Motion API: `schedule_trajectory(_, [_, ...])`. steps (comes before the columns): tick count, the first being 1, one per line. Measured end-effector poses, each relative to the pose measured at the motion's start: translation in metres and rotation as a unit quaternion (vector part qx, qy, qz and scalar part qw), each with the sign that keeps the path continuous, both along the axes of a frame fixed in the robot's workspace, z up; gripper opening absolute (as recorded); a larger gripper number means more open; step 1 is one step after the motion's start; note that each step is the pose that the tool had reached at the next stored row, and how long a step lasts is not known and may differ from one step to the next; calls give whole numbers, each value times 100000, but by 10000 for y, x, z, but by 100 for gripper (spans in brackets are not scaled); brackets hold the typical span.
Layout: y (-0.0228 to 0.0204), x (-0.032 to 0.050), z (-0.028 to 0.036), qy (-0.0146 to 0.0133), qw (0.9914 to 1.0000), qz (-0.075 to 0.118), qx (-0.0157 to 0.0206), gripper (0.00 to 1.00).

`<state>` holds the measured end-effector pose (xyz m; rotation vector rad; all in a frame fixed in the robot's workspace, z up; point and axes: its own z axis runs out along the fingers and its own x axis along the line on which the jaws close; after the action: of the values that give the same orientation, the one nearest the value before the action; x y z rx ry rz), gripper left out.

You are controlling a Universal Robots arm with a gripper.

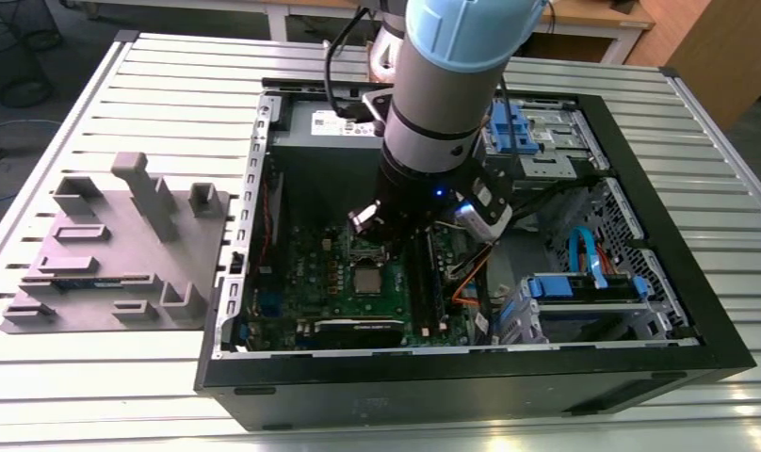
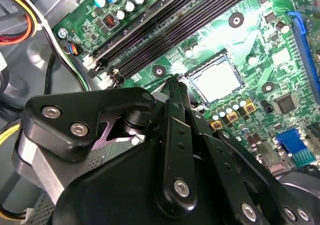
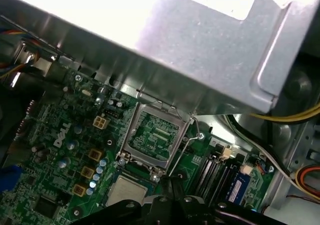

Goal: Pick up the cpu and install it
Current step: 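Close the cpu cover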

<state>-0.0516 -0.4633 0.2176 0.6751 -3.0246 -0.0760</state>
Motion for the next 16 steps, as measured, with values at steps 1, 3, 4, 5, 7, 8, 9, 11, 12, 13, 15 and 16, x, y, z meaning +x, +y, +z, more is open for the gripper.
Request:
schedule_trajectory(1, [1,0,-1,1,99999,395,8,11])
schedule_trajectory(3, [9,2,-3,2,99996,921,37,11])
schedule_trajectory(4, [17,3,-5,3,99995,1025,51,11])
schedule_trajectory(5, [30,5,-6,-1,99994,1086,60,11])
schedule_trajectory(7, [63,12,-9,0,99994,1097,66,11])
schedule_trajectory(8, [79,17,-11,-1,99994,1104,68,11])
schedule_trajectory(9, [95,22,-13,0,99994,1103,71,11])
schedule_trajectory(11, [126,32,-17,0,99994,1102,68,11])
schedule_trajectory(12, [138,34,-22,1,99994,1097,64,11])
schedule_trajectory(13, [148,35,-31,0,99994,1095,68,11])
schedule_trajectory(15, [160,37,-49,-4,99994,1102,77,11])
schedule_trajectory(16, [206,53,-83,2,99994,1080,64,11])
